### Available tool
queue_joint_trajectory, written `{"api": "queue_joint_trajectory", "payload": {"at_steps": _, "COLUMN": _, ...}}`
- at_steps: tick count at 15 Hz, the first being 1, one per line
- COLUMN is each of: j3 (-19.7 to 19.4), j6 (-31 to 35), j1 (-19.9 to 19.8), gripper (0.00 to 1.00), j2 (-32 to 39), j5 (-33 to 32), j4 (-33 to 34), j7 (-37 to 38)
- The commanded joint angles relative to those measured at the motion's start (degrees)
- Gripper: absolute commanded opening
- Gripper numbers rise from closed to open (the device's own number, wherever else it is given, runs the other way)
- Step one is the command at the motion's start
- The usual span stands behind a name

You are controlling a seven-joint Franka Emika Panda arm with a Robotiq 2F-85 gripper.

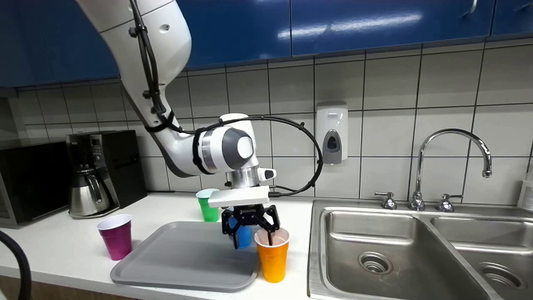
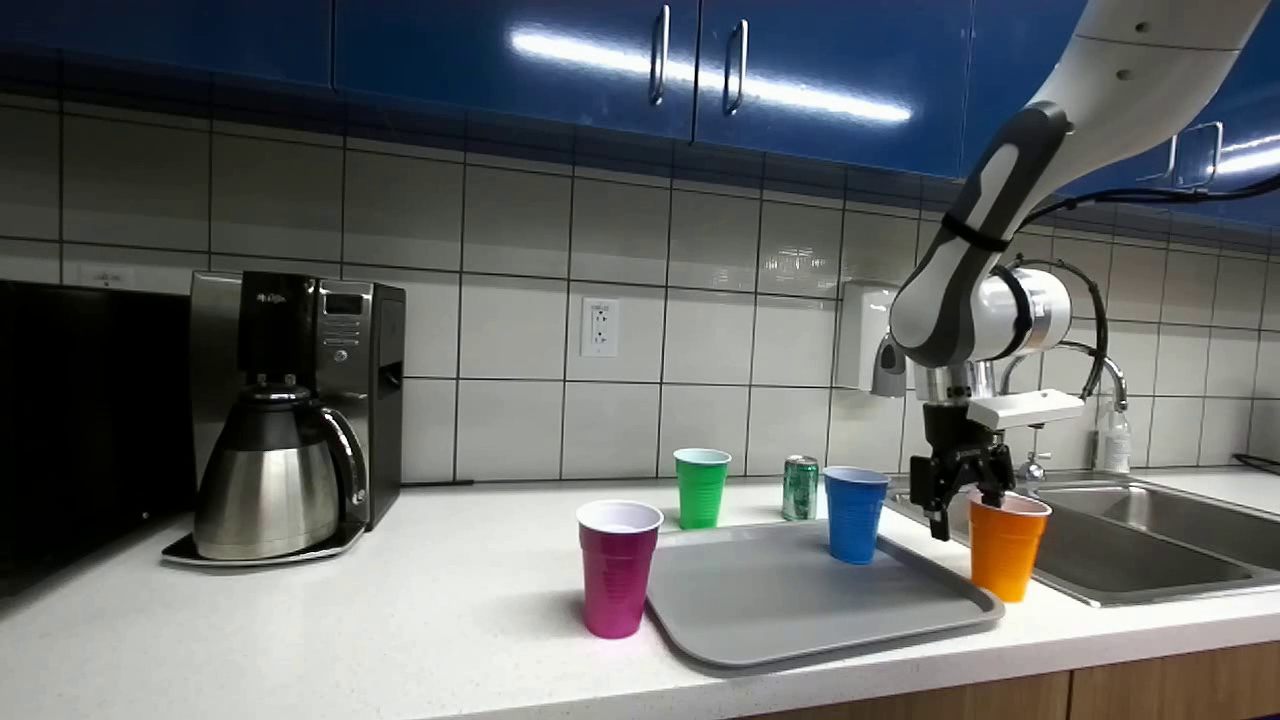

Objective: Put the cups on the tray

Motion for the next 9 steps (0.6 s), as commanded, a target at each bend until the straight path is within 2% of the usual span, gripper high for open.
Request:
{"api": "queue_joint_trajectory", "payload": {"at_steps": 1, "j3": -0.06, "j6": -1.15, "j1": -0.43, "gripper": 1.00, "j2": -2.44, "j5": -2.91, "j4": -0.52, "j7": -0.38}}
{"api": "queue_joint_trajectory", "payload": {"at_steps": 2, "j3": -0.14, "j6": -1.14, "j1": -0.42, "gripper": 1.00, "j2": -2.76, "j5": -3.63, "j4": -0.58, "j7": -0.22}}
{"api": "queue_joint_trajectory", "payload": {"at_steps": 3, "j3": -0.28, "j6": -1.04, "j1": -0.41, "gripper": 0.75, "j2": -2.93, "j5": -4.62, "j4": -0.57, "j7": 0.24}}
{"api": "queue_joint_trajectory", "payload": {"at_steps": 4, "j3": -0.30, "j6": -1.12, "j1": -0.48, "gripper": 0.74, "j2": -3.14, "j5": -4.93, "j4": -0.57, "j7": -0.05}}
{"api": "queue_joint_trajectory", "payload": {"at_steps": 9, "j3": -0.39, "j6": -1.20, "j1": -0.52, "gripper": 0.33, "j2": -3.32, "j5": -6.24, "j4": -0.55, "j7": 0.05}}
